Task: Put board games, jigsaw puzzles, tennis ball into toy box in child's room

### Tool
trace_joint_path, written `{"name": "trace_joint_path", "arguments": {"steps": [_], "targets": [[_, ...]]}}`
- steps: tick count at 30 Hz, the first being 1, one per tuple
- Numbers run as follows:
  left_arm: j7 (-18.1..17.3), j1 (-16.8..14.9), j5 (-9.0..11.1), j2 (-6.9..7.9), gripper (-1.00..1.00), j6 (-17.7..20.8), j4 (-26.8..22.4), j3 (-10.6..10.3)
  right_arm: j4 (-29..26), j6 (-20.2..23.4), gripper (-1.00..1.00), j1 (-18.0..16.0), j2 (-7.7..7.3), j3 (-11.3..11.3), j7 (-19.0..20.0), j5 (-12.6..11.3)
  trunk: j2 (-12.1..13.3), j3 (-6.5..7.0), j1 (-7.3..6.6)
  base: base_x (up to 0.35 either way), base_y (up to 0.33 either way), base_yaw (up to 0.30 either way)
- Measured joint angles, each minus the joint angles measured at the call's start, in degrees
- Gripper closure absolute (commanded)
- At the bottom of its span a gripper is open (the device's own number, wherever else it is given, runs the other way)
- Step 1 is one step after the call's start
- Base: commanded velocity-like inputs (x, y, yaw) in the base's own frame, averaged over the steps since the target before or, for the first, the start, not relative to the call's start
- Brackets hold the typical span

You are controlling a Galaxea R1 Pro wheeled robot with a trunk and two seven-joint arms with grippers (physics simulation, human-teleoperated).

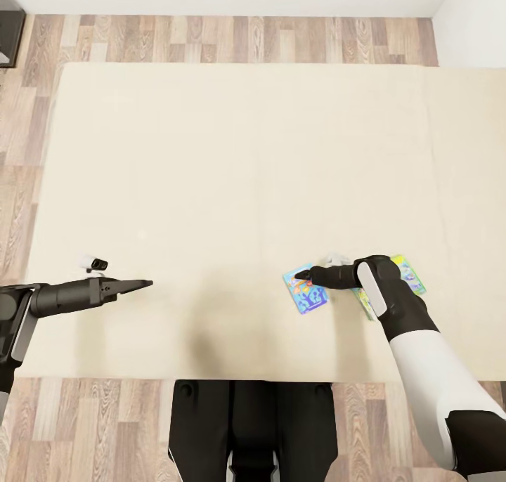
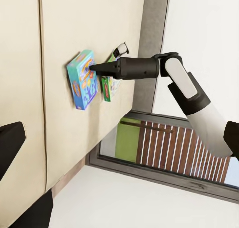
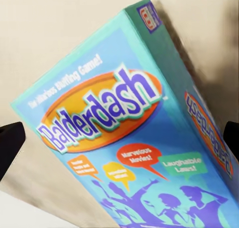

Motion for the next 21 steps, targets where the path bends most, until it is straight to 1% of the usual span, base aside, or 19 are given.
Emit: {"name": "trace_joint_path", "arguments": {"steps": [9,21], "targets": [[0.0,0.0,0.0,0.0,-1.0,0.0,0.0,0.0,0.0,0.0,-1.0,0.0,0.06,0.0,0.0,0.0,0.0,0.0,0.0,0.0,0.061,0.0],[0.0,0.0,0.0,0.0,-1.0,0.0,0.0,0.1,0.0,0.0,-1.0,0.0,0.1,0.0,0.0,0.0,0.0,0.0,0.0,0.0,0.183,0.0]]}}
